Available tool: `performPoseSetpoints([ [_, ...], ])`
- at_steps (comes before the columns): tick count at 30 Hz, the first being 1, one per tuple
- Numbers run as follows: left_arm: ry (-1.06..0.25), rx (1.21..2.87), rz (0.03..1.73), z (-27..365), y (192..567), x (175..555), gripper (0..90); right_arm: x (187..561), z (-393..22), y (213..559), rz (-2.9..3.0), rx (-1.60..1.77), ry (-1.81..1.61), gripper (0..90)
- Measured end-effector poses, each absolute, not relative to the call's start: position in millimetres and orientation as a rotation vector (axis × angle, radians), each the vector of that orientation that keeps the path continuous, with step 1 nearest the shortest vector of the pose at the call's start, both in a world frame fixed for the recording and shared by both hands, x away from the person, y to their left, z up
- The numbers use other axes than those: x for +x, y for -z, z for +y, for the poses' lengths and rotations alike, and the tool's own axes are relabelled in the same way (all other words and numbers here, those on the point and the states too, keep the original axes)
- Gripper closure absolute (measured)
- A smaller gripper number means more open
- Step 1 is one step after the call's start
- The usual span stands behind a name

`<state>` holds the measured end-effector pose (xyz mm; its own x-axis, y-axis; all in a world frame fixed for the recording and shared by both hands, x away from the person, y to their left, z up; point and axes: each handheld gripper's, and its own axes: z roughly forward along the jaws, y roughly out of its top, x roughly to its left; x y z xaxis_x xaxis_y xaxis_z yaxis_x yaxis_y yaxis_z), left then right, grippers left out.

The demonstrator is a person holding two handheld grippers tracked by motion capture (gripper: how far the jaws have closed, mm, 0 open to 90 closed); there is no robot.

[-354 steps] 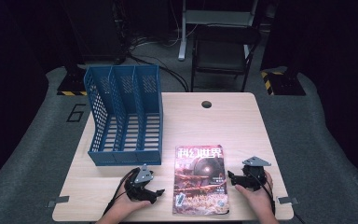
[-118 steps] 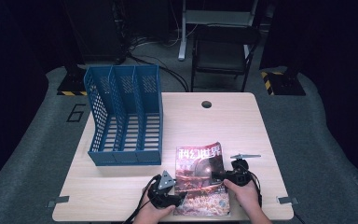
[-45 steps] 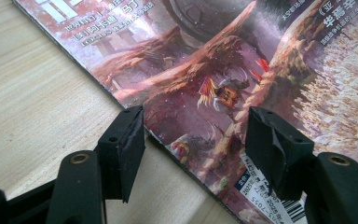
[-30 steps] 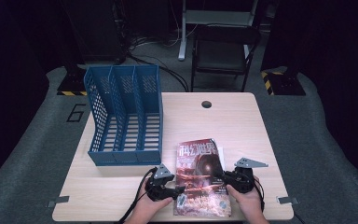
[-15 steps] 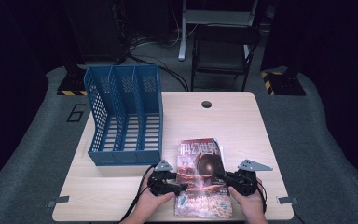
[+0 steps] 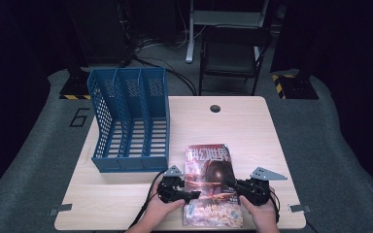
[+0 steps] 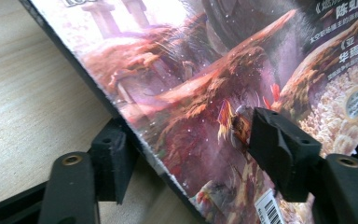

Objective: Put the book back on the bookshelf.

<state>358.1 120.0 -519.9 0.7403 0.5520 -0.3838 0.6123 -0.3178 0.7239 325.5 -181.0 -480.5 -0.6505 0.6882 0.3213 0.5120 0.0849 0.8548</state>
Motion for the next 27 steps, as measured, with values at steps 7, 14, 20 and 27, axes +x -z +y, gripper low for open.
performPoseSetpoints([
  [7, 0.075, 1.993, 0.882, 123.3, 516.9, 357.1, 40.4, 325.6, -180.5, 481.1, 2.189, 1.217, -1.604, 86.5],
  [14, 0.1, 1.964, 0.899, 127.4, 513.2, 357.5, 52.4, 325.9, -181.5, 481.3, 2.191, 1.219, -1.615, 86.4],
  [20, 0.085, 1.953, 0.872, 131.3, 502.0, 355.3, 62.1, 326.7, -184.0, 480.0, 2.189, 1.232, -1.632, 86.3],
  [27, 0.068, 1.954, 0.854, 133.3, 494.6, 353.5, 66.3, 328.6, -186.0, 477.4, 2.193, 1.24, -1.646, 86.3],
])
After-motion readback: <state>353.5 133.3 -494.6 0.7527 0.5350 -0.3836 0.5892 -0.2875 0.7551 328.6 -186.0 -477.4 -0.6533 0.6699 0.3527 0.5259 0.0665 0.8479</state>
